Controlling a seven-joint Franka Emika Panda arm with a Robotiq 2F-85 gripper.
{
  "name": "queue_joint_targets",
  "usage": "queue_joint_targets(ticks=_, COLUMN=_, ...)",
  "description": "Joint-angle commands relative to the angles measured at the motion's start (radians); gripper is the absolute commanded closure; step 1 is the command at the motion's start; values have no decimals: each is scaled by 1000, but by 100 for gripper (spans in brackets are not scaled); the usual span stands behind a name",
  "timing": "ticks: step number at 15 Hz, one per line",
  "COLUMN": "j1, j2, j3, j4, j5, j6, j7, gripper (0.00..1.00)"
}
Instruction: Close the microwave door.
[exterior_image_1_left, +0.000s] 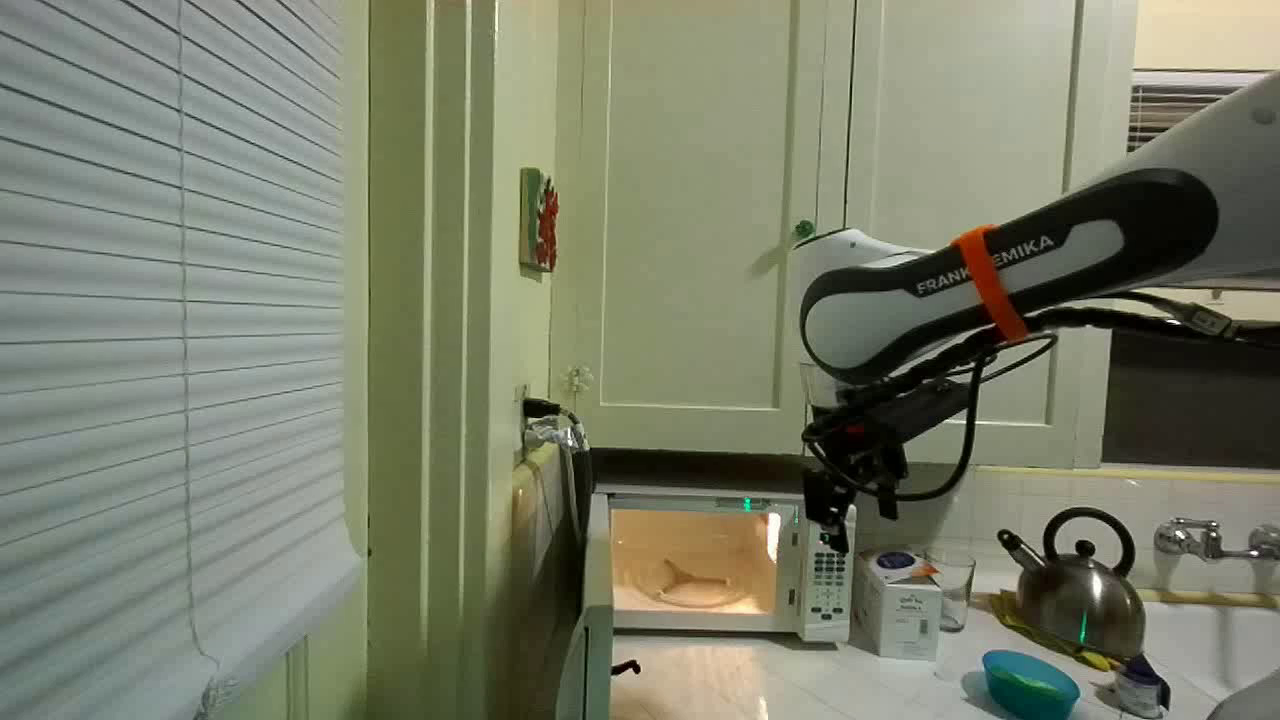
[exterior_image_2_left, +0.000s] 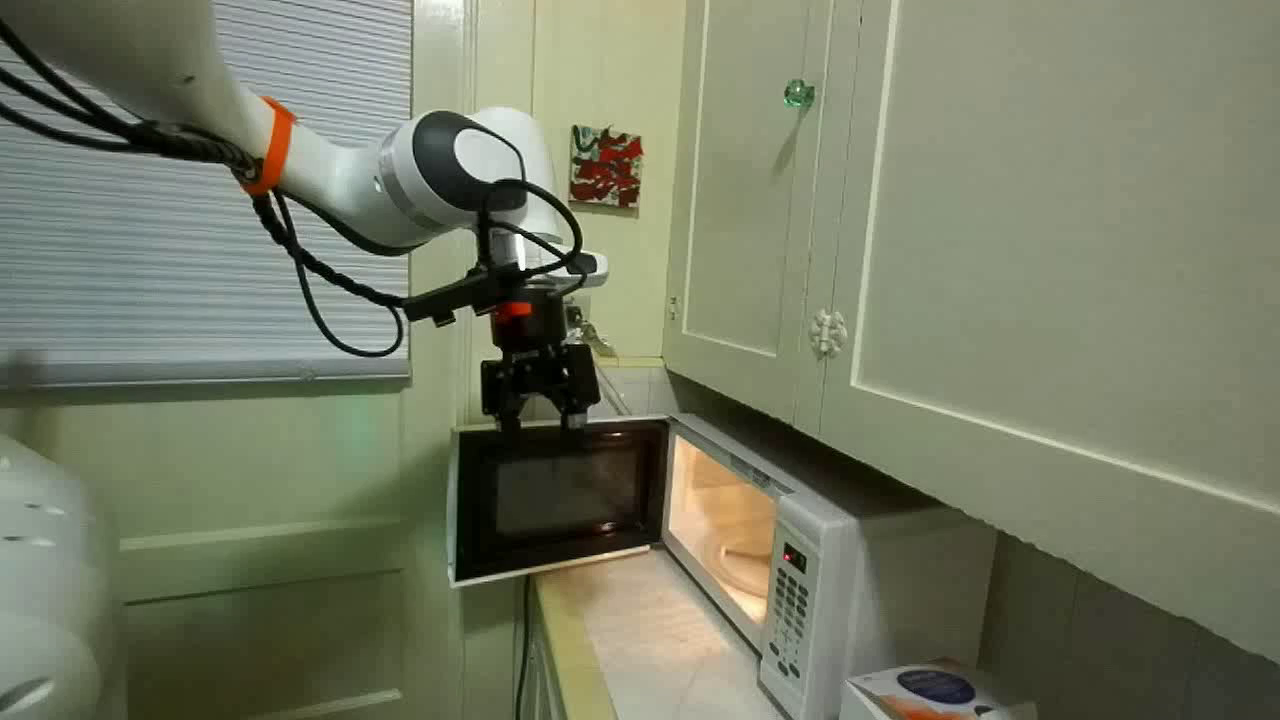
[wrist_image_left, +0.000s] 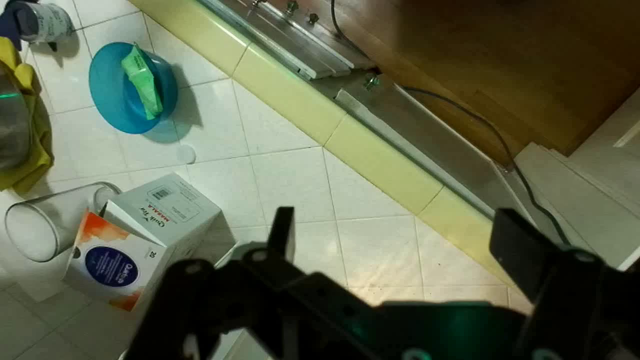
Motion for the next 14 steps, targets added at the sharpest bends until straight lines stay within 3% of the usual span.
queue_joint_targets(ticks=1, j1=27, j2=4, j3=-22, j4=3, j5=-13, j6=-5, j7=13, gripper=0)
queue_joint_targets(ticks=5, j1=34, j2=23, j3=-13, j4=13, j5=7, j6=21, j7=36, gripper=0)
queue_joint_targets(ticks=10, j1=86, j2=201, j3=78, j4=156, j5=186, j6=38, j7=278, gripper=0)
queue_joint_targets(ticks=11, j1=91, j2=227, j3=99, j4=178, j5=201, j6=72, j7=334, gripper=25)
queue_joint_targets(ticks=12, j1=100, j2=250, j3=111, j4=204, j5=223, j6=99, j7=370, gripper=27)
queue_joint_targets(ticks=14, j1=107, j2=296, j3=143, j4=258, j5=228, j6=166, j7=465, gripper=44)
